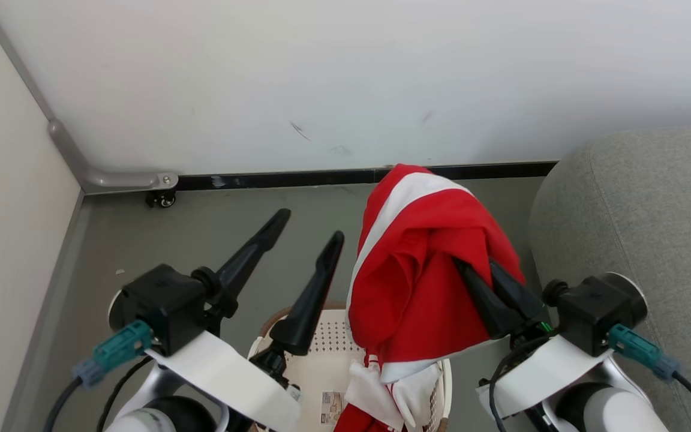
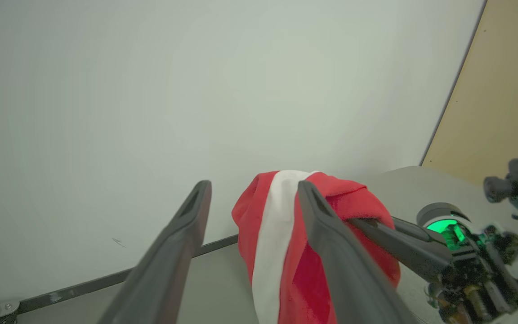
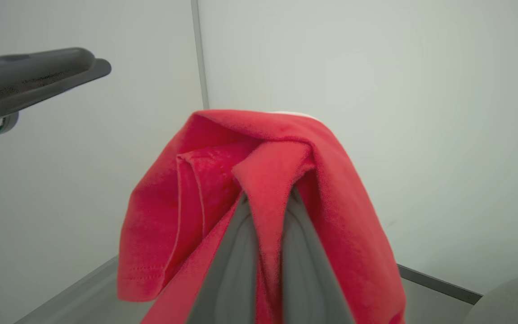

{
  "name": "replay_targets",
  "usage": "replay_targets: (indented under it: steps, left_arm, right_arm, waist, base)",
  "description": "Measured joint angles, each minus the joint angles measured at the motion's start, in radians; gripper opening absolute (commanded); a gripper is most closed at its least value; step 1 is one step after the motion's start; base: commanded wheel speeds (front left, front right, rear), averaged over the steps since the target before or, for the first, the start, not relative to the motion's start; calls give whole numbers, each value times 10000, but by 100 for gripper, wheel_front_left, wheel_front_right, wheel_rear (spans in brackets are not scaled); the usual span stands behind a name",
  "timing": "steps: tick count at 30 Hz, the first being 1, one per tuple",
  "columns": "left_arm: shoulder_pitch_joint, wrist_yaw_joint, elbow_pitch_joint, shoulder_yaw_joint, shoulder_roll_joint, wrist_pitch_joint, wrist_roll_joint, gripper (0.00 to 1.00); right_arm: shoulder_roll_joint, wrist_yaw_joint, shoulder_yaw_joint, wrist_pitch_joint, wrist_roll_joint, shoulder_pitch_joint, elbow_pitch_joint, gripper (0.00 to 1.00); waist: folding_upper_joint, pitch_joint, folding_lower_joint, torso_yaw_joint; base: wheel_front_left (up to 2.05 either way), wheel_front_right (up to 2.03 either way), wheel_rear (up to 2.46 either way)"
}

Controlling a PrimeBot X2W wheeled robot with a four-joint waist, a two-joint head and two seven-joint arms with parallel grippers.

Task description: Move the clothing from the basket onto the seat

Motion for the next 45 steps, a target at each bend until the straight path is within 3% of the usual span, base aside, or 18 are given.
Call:
replay_targets:
  steps: [21, 45]
  left_arm:
    - [373, -1016, 199, -1505, -77, -1081, 435, 100]
    - [369, -1436, 1034, -3187, -6, -2102, 1152, 100]
  right_arm:
    - [150, 0, -1705, -142, -506, -47, -387, 0]
    - [320, 0, -2932, -230, -711, -105, -821, 0]
  waist:
    - [0, 179, -1, -104]
    - [0, 477, 0, -393]
  base:
    - [0, 0, 0]
    - [0, 0, 0]
